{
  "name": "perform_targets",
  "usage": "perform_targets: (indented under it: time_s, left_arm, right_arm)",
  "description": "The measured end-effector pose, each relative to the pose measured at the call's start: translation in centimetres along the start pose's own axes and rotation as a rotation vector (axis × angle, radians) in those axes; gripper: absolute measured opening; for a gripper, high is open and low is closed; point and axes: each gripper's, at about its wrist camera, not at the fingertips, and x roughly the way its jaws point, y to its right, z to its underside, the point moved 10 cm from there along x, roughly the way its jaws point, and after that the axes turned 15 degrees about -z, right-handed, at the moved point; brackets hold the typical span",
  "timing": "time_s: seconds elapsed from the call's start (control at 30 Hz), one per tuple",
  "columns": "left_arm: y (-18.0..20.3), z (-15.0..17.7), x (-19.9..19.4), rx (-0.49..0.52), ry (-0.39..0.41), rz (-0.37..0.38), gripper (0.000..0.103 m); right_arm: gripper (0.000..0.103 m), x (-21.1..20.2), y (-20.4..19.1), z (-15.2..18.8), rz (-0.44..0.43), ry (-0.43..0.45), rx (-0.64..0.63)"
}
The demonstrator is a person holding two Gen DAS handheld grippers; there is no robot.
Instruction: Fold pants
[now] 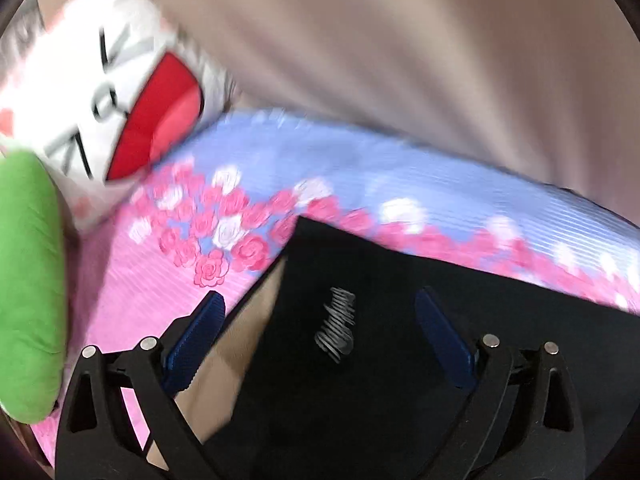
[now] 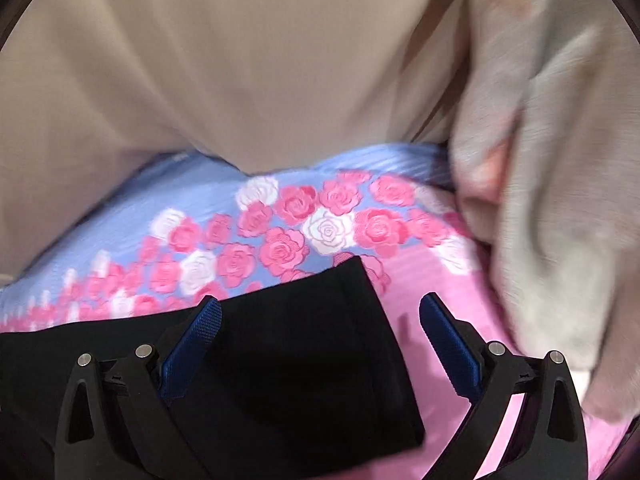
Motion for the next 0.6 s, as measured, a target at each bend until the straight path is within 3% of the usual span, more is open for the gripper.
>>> perform_targets:
  time_s: [0.03,0.13,0.17,0.2,0.23,0.27,0.3,0.4,0.6]
  left_arm:
    - [0.0,-0.2,1.5,-0.023,-0.042,0.028,0.094]
    - [0.7,0.1,4.5,-0.067,-0.137,0.091,0.093]
    - [1.0,-0.1,5.5,-0.082,-0.159,0.104,0.092]
    - [0.8,-0.6,5.9,-0.084,-0.138,0.069,0.077]
    - [0.8,-0.9,6.1,-0.084,-0.129,0.061,0.071]
    - [1.0,-1.4,6.0,-0.082,-0.127,0.078,0.056]
    - [0.9,-1.7,5.7,-0.085,-0.131,0.092,0.031]
    - [0.2,-1.5,3.6,-0.089,-0.143,0.155,0.021]
    - [-3.7,1.2,-6.7,-0.068,0.003,0.308,0.013]
  right_arm:
    - [0.096,1.2,0.1,0.1,0.020,-0.027,-0.008]
    - [0.072,2.7,-0.7,0.3,0.045,-0.033,-0.053]
    - [0.050,2.7,-1.3,0.2,0.041,-0.017,-0.069]
    - [0.032,2.7,-1.8,0.4,0.024,-0.016,-0.072]
    - [0.012,2.8,-2.8,0.5,-0.039,-0.017,-0.059]
    - [0.012,2.6,-3.5,0.5,-0.054,-0.011,-0.049]
    - [0.012,2.2,-3.9,0.4,-0.039,-0.001,-0.066]
    - [0.012,-0.5,-6.0,0.1,-0.051,0.060,-0.107]
    - [0.012,-9.3,-7.7,0.4,-0.123,0.183,-0.127]
